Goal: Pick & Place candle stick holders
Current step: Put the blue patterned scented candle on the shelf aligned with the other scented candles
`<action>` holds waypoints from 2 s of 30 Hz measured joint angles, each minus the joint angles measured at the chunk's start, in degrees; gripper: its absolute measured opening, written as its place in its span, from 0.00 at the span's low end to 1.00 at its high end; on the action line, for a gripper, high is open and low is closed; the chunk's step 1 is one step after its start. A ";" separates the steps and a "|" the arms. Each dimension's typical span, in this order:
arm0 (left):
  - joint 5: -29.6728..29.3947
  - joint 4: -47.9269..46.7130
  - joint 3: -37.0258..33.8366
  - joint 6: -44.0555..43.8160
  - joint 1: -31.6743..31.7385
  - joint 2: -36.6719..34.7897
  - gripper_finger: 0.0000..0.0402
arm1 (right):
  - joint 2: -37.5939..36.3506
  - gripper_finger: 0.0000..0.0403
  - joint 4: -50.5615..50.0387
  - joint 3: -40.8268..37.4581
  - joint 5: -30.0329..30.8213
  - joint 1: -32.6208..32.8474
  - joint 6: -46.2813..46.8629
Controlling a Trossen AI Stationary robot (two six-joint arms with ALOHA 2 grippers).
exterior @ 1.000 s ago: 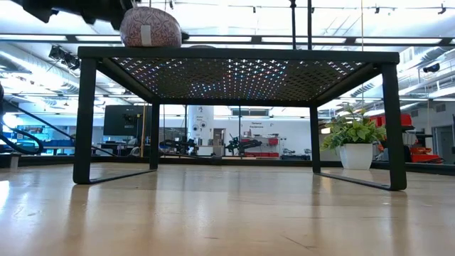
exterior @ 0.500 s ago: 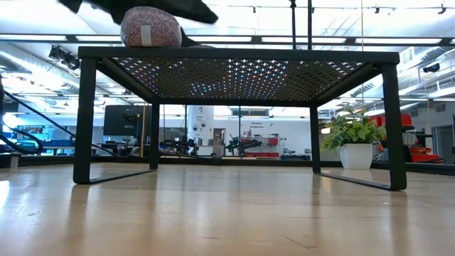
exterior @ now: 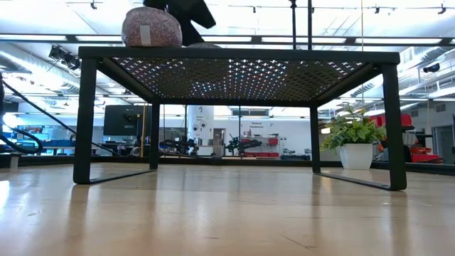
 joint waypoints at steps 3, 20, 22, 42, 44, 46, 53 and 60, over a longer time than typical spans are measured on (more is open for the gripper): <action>0.41 -2.18 1.05 -0.22 0.24 0.03 0.88 | 0.32 0.05 -0.02 0.00 -0.07 0.00 -0.35; 4.96 -10.44 1.18 -0.80 4.79 0.62 0.88 | 0.58 0.05 -0.04 0.00 -0.53 -0.01 -0.57; 5.01 -11.40 1.20 -1.41 4.90 0.62 0.88 | 0.58 0.05 -0.04 0.00 -0.53 0.00 -0.57; 4.13 -16.69 7.19 -1.57 5.08 0.60 0.88 | 0.56 0.05 -0.35 0.00 -0.48 0.00 -0.76; 4.11 -16.94 7.87 -1.57 5.08 0.58 0.88 | 0.56 0.05 -0.33 0.00 -0.48 -0.02 -0.75; 4.11 -17.10 8.31 -1.86 5.08 0.58 0.88 | 0.56 0.05 -0.35 0.00 -0.48 0.00 -0.74; 6.53 -12.94 8.56 -3.39 4.77 1.04 0.88 | 0.56 0.05 -0.37 0.00 -0.46 0.00 -0.79; 6.69 -7.44 8.56 -3.31 3.12 1.01 0.88 | 0.56 0.05 -0.32 0.00 -0.46 0.00 -0.81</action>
